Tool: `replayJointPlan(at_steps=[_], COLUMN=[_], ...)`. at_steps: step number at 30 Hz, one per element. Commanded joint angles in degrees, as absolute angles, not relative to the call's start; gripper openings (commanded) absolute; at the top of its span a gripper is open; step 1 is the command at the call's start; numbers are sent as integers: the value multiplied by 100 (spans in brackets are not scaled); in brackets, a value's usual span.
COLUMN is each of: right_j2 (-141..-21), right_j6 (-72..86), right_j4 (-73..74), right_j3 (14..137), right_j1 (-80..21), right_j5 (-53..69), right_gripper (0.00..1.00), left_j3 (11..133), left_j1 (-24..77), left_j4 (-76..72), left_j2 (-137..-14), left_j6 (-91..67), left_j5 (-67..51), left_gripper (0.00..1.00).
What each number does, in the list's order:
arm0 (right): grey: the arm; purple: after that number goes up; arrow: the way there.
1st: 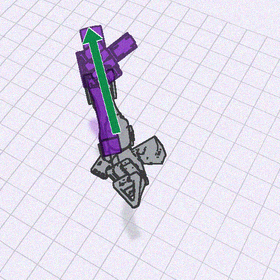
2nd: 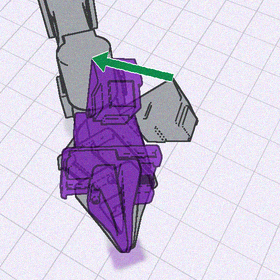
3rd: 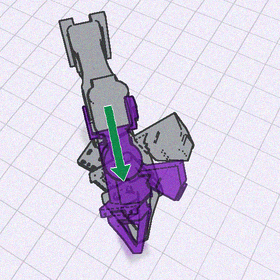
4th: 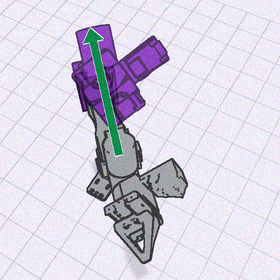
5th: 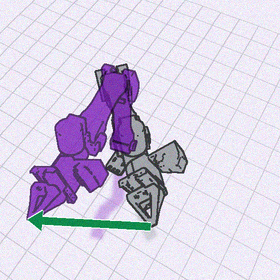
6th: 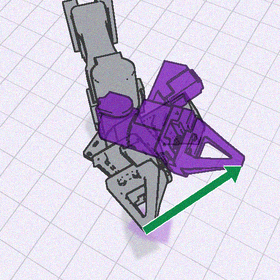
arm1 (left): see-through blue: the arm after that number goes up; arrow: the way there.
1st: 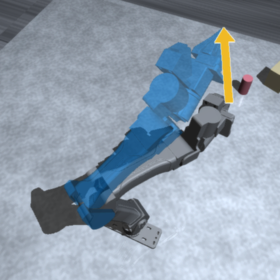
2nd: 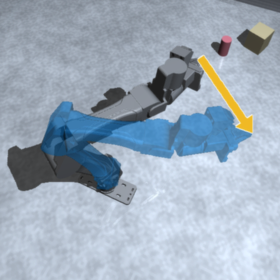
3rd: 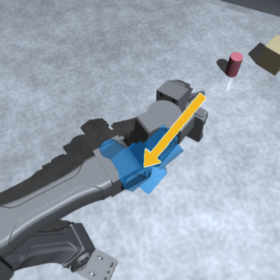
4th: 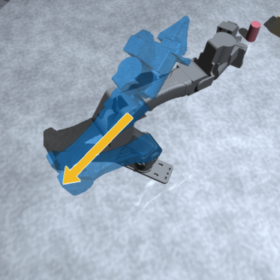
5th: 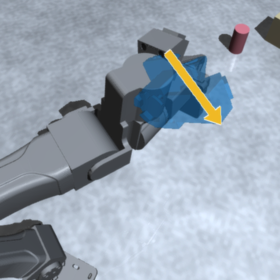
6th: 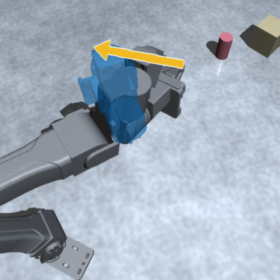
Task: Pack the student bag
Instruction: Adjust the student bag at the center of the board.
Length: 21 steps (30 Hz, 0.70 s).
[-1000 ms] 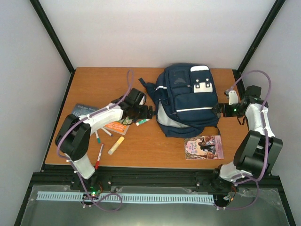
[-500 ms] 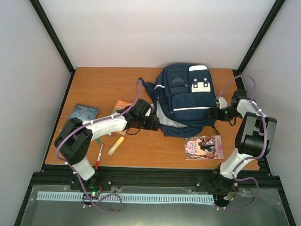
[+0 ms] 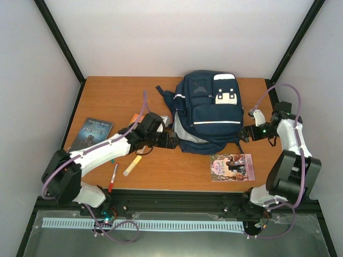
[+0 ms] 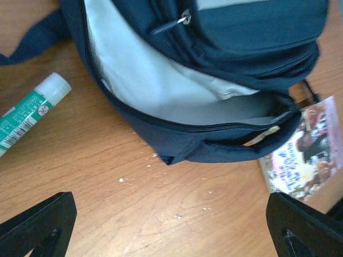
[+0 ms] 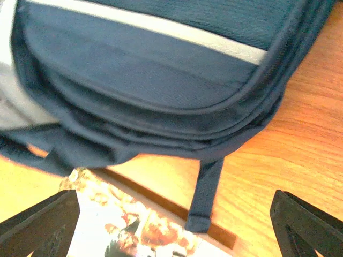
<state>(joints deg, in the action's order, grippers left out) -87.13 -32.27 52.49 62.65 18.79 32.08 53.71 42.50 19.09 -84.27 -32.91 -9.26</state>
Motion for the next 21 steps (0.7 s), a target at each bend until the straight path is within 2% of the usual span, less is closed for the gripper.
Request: replayJointPlan(at_steps=[1, 5, 11, 17, 21], right_j2=[-7981, -7236, -6557, -6631, -6908], right_j6=[-4502, -5014, -5432, -5305, -6048], right_j4=[6190, 6390, 6396, 6575, 7080], right_j3=[6098, 5898, 5585, 5841, 6115], right_j1=[1898, 1899, 1898, 1882, 1872], right_j5=[3283, 3262, 3578, 4239, 4454], right_gripper=[99, 100, 100, 95, 93], left_j3=[5721, 5713, 5223, 5519, 5481], left_j1=[4305, 4582, 4886, 4887, 4882], left_j4=[2806, 3330, 2824, 2849, 3010], left_j2=[-8043, -7744, -6489, -5856, -6238], left_j6=[-3482, -3060, -2649, -2378, -2852], left_j5=[-1031, -1001, -286, 1611, 3369], left_gripper=[100, 100, 100, 100, 100])
